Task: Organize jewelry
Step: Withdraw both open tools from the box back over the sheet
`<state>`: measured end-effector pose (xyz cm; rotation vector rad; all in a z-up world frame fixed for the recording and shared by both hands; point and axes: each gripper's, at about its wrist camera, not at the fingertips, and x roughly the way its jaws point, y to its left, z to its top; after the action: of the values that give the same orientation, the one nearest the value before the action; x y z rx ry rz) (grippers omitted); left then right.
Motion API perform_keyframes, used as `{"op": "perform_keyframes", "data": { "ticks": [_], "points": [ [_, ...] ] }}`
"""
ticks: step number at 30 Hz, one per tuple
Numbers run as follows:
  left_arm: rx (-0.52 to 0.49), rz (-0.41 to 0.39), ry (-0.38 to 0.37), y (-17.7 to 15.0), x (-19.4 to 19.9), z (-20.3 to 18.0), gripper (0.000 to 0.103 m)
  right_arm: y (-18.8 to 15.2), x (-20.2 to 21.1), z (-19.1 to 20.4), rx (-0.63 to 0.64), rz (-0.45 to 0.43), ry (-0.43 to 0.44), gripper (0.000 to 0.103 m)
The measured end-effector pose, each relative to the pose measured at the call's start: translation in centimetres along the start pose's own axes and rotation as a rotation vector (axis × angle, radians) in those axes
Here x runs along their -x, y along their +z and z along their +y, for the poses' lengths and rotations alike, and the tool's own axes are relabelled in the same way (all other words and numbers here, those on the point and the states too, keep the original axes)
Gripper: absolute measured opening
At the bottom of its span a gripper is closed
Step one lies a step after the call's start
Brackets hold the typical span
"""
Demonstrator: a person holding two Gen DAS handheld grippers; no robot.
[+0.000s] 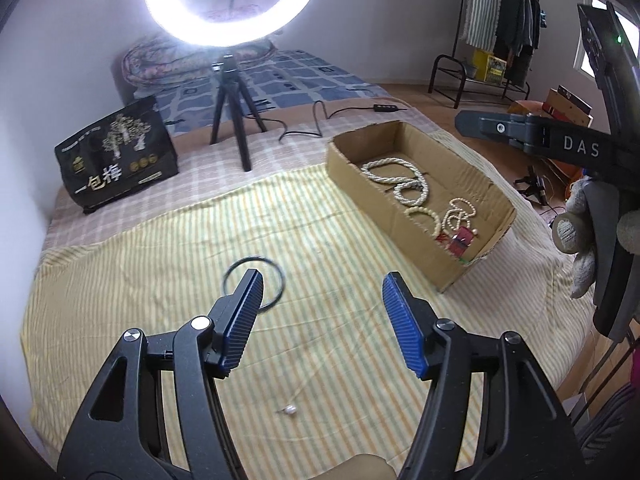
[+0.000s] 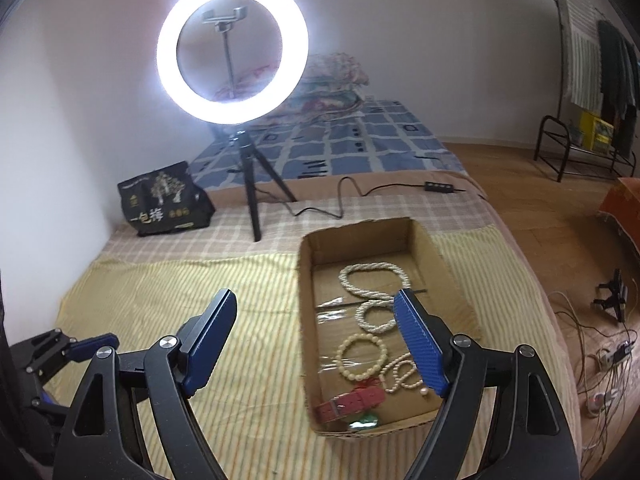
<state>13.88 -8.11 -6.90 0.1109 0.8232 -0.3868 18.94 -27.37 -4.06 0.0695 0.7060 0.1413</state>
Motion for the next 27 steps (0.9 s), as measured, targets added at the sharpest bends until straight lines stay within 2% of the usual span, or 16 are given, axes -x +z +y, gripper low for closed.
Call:
{"op": "perform_keyframes", "data": {
  "ticks": [7,13,19,23,27],
  "points": [
    [0.091,-0.007,0.004,-0.8,1.3,4.7,0.064,-0.2,-0.7,2.8,0.079,-0.03,0.02,0.081],
    [0.182,-0.003,0.007,-1.7,1.9,8.5,0.064,-0.3,-1.9,4.8,0.103,-0.009,0.052,0.081],
    [0.231,0.017,-0.001,-2.8,2.1,10.4,0.064,-0.7,-3.7,6.8,0.114,0.067,0.118,0.081],
    [0.207,0.044,-0.016,-3.8,1.9,10.2,0.064,-1.2,-5.0,7.4,0.105,0.122,0.135,0.081],
    [0.183,0.078,-0.045,-4.8,1.4,9.6,0.064,-1.8,-6.6,7.0,0.037,0.177,0.165,0.081]
  ]
}}
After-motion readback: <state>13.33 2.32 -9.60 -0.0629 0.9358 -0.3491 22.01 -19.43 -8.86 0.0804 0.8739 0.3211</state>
